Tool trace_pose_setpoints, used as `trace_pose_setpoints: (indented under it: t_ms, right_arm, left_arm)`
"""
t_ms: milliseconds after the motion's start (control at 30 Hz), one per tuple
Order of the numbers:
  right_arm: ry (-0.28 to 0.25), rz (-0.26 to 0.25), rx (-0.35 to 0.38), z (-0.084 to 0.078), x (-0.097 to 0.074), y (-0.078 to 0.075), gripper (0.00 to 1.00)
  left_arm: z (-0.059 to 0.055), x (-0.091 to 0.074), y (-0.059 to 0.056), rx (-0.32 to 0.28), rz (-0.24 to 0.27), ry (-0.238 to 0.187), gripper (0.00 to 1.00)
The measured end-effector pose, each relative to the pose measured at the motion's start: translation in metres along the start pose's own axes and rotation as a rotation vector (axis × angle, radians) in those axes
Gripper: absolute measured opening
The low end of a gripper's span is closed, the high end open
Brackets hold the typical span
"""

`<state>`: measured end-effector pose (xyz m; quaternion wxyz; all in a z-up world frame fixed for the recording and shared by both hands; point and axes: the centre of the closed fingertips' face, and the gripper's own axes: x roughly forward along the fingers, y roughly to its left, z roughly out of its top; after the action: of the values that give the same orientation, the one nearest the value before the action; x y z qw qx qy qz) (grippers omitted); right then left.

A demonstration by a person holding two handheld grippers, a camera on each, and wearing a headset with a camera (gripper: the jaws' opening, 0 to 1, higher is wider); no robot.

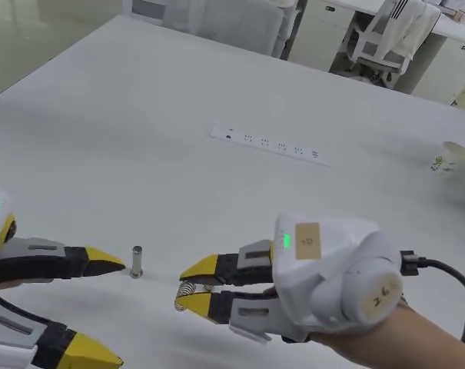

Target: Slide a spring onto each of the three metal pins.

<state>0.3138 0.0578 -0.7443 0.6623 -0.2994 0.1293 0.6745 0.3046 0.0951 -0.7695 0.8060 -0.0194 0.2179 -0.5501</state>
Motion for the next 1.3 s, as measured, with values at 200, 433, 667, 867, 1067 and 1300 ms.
trace_pose_setpoints:
  t_ms: [200,433,667,867,1067,1300]
  right_arm:
    - [0.015,0.009,0.019,-0.006,0.003,-0.003,0.07]
    - [0.057,0.028,0.032,-0.016,0.007,-0.005,0.07]
    - [0.050,0.044,0.084,-0.016,0.011,-0.006,0.07]
    - [0.051,0.056,0.106,-0.013,0.017,-0.011,0.07]
    - [0.050,0.057,0.083,-0.006,0.025,-0.018,0.07]
    - [0.032,0.032,0.071,0.003,0.034,-0.035,0.07]
  left_arm:
    - [-0.005,-0.010,0.008,-0.001,0.056,-0.010,0.87]
    - [-0.006,-0.020,0.023,-0.004,0.138,-0.040,0.98]
    - [-0.005,-0.030,0.030,-0.005,0.177,-0.056,0.98]
    - [-0.004,-0.037,0.034,-0.006,0.197,-0.063,0.98]
    - [-0.004,-0.043,0.038,-0.008,0.222,-0.071,0.98]
    - [-0.003,-0.047,0.040,-0.012,0.236,-0.081,0.98]
